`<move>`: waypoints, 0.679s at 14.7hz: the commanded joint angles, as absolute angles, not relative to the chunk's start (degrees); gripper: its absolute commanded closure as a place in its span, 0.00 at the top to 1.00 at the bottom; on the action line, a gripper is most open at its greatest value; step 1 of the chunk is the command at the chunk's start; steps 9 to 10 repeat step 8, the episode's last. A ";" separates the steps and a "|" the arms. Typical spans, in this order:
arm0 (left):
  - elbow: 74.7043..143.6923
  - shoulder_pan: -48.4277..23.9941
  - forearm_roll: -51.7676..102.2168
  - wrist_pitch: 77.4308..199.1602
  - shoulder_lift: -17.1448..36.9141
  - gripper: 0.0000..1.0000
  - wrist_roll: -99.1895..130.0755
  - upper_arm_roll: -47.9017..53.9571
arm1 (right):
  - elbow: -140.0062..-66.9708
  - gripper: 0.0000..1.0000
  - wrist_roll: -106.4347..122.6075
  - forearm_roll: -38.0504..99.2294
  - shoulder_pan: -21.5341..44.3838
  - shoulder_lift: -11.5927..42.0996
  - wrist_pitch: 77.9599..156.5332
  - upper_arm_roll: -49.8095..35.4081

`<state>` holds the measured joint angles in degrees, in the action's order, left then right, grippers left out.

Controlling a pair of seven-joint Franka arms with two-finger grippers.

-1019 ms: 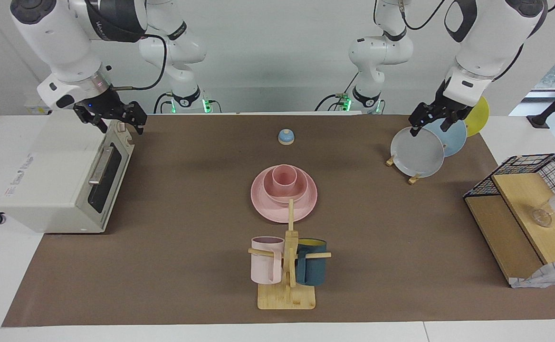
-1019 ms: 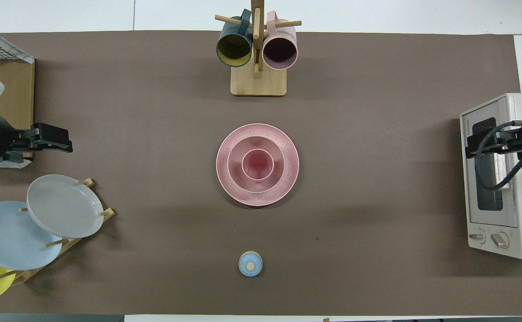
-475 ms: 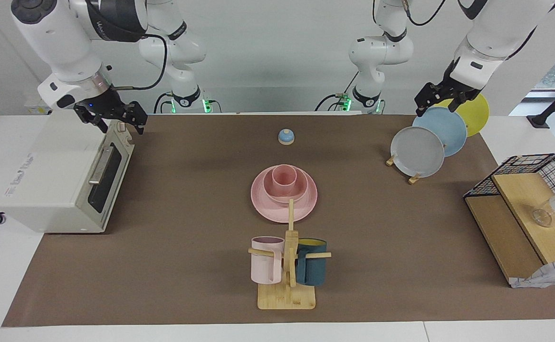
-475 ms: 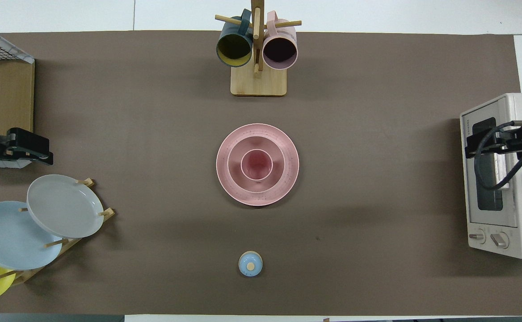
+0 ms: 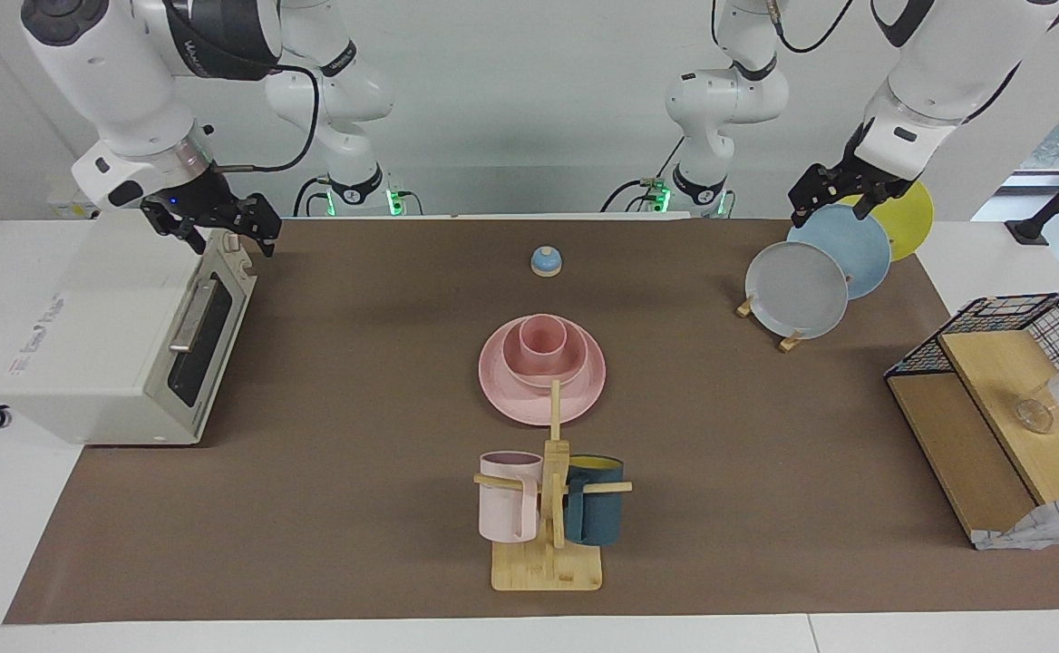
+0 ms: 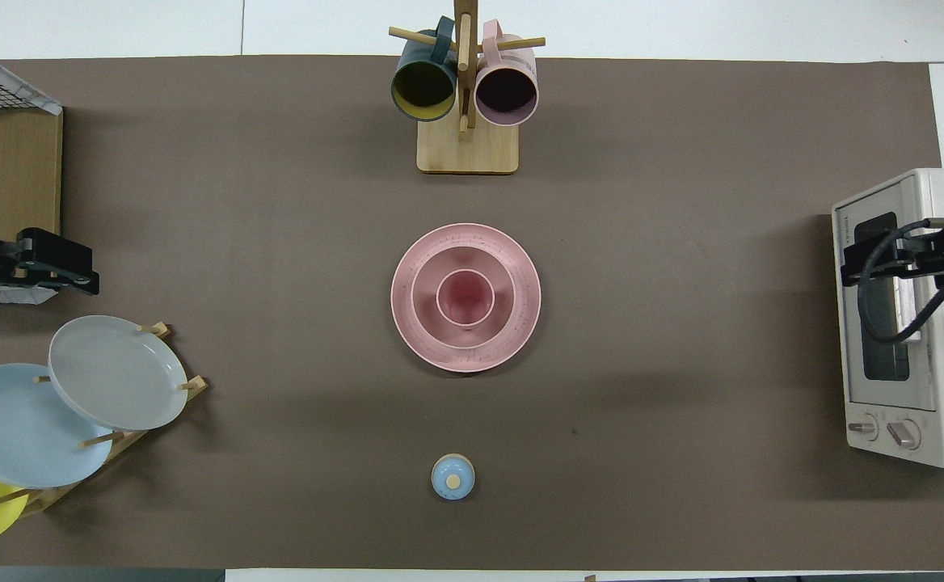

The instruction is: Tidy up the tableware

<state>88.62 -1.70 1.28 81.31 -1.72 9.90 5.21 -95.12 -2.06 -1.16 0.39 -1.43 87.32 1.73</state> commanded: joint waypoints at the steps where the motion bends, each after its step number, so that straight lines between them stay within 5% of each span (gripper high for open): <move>1: 88.07 0.69 0.62 81.83 -1.49 1.00 8.17 6.50 | -95.80 1.00 -1.23 -0.26 -0.09 -2.29 87.63 1.49; 10: 88.24 1.23 0.70 81.74 -1.58 1.00 8.17 7.38 | -95.80 1.00 -1.23 -0.26 -0.09 -2.29 87.63 1.49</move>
